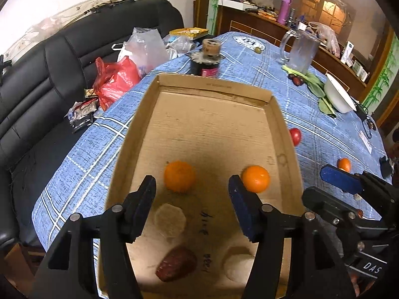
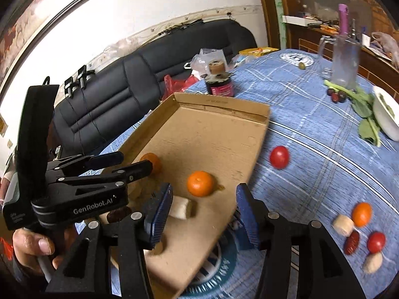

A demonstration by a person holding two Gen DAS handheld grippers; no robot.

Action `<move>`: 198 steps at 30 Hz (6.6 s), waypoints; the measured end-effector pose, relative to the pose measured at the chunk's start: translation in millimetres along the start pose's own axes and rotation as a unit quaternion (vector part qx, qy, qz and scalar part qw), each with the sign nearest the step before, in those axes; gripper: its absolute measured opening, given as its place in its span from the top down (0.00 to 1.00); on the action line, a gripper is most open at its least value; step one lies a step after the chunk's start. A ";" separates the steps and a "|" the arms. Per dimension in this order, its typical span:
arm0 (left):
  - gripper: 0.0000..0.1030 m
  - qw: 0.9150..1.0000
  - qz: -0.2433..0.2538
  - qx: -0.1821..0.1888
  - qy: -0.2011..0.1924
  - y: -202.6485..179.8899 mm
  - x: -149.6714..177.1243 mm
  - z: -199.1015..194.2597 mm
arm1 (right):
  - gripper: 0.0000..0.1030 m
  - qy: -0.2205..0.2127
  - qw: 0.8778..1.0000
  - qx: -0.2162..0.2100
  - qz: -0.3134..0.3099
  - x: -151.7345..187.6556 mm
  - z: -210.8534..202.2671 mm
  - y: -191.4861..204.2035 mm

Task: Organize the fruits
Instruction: 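Open both tools to release the oranges in the tray, then move both tools back over the table toward the remaining items, then grasp the pale cube with the left tool while the right tool grasps a tomato, then carry the pale cube and red tomato over the cardboard tray with both tools, then open both tools to drop the cube and tomato into the tray, then move both tools back over the table toward the red dates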

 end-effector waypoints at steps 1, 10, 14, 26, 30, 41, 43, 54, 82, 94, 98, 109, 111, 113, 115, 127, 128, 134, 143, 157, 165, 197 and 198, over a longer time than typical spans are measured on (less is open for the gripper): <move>0.42 1.000 0.002 0.002 0.000 -3.3 0.8 -1.0 | 0.47 -0.001 1.000 0.003 0.002 2.7 -3.3 -3.1; 0.42 1.000 0.018 0.009 -0.007 -25.7 6.5 -14.0 | 0.47 0.000 0.999 0.027 0.028 28.1 -27.0 -31.2; 0.42 1.000 0.025 0.015 -0.007 -35.9 9.7 -17.5 | 0.47 -0.005 0.999 0.036 0.038 35.9 -39.4 -43.7; 0.42 0.997 0.063 0.050 -0.006 -90.3 13.7 -22.0 | 0.47 -0.013 0.994 0.077 0.078 68.3 -79.7 -98.7; 0.42 0.995 0.078 0.064 -0.003 -113.5 14.4 -20.4 | 0.47 -0.015 0.990 0.095 0.103 81.8 -93.2 -126.3; 0.43 0.989 0.104 0.099 0.016 -166.4 14.7 -8.4 | 0.47 -0.023 0.983 0.127 0.134 92.3 -107.0 -177.2; 0.43 0.988 0.114 0.107 0.019 -178.8 15.4 -6.2 | 0.47 -0.022 0.983 0.128 0.130 90.4 -103.8 -181.6; 0.43 0.979 0.169 0.103 0.055 -224.9 26.0 29.6 | 0.48 0.020 0.987 0.118 0.105 71.8 -52.9 -199.5; 0.76 0.972 0.191 0.130 0.045 -244.3 25.2 44.1 | 0.67 -0.033 0.985 0.113 0.127 67.7 -90.1 -200.7; 0.75 0.980 0.161 0.113 0.013 -192.2 21.2 6.7 | 0.68 -0.039 0.990 0.096 0.098 57.0 -91.8 -155.3; 0.75 0.983 0.153 0.106 0.006 -176.0 19.2 0.4 | 0.68 -0.039 0.991 0.091 0.085 51.8 -88.8 -140.3; 0.75 0.988 0.127 0.089 -0.004 -129.8 13.3 -5.5 | 0.68 -0.028 0.995 0.075 0.051 38.2 -69.8 -99.6; 0.75 0.989 0.124 0.086 -0.005 -121.3 11.4 -5.1 | 0.68 -0.026 0.996 0.072 0.046 35.8 -65.4 -92.7; 0.75 0.989 0.118 0.083 -0.005 -112.5 10.1 -4.1 | 0.68 -0.023 0.997 0.068 0.040 32.6 -60.2 -84.9; 0.75 0.990 0.114 0.081 -0.005 -105.6 8.9 -3.0 | 0.68 -0.021 0.997 0.065 0.034 28.9 -55.2 -78.5; 0.75 0.995 0.082 0.063 -0.002 -56.6 -2.3 7.6 | 0.68 -0.005 0.999 0.042 0.003 4.3 -16.6 -38.2; 0.75 0.995 0.079 0.062 -0.002 -51.6 -3.5 8.6 | 0.68 -0.003 0.999 0.039 0.000 1.9 -12.4 -35.1; 0.75 0.997 0.061 0.051 0.002 -26.4 -14.8 17.1 | 0.68 0.007 1.000 0.027 -0.014 -10.9 11.6 -18.0; 0.75 0.999 0.033 0.019 0.020 5.3 -38.9 40.4 | 0.68 0.026 0.999 0.020 -0.030 -38.0 58.5 -2.1; 0.75 0.998 0.023 -0.015 0.053 15.0 -43.0 72.3 | 0.68 0.075 0.995 0.036 -0.059 -36.2 116.2 4.6; 0.72 0.998 0.032 -0.034 0.050 13.9 -42.1 75.3 | 0.63 0.074 0.995 0.038 -0.061 -35.7 114.4 4.1; 0.38 0.999 0.042 0.015 -0.006 -39.2 -15.3 1.5 | 0.44 0.006 0.998 0.063 0.001 14.0 -24.3 -44.1; 0.38 0.999 0.045 0.017 -0.006 -43.3 -14.7 0.0 | 0.44 0.006 0.998 0.066 0.005 17.1 -27.8 -48.8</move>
Point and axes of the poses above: each gripper's, at about its wrist camera, not at the fingertips, and z roughly the way its jaws point, y to its left, x to its underside, the point moved 4 cm from there along z, roughly the way its jaws point
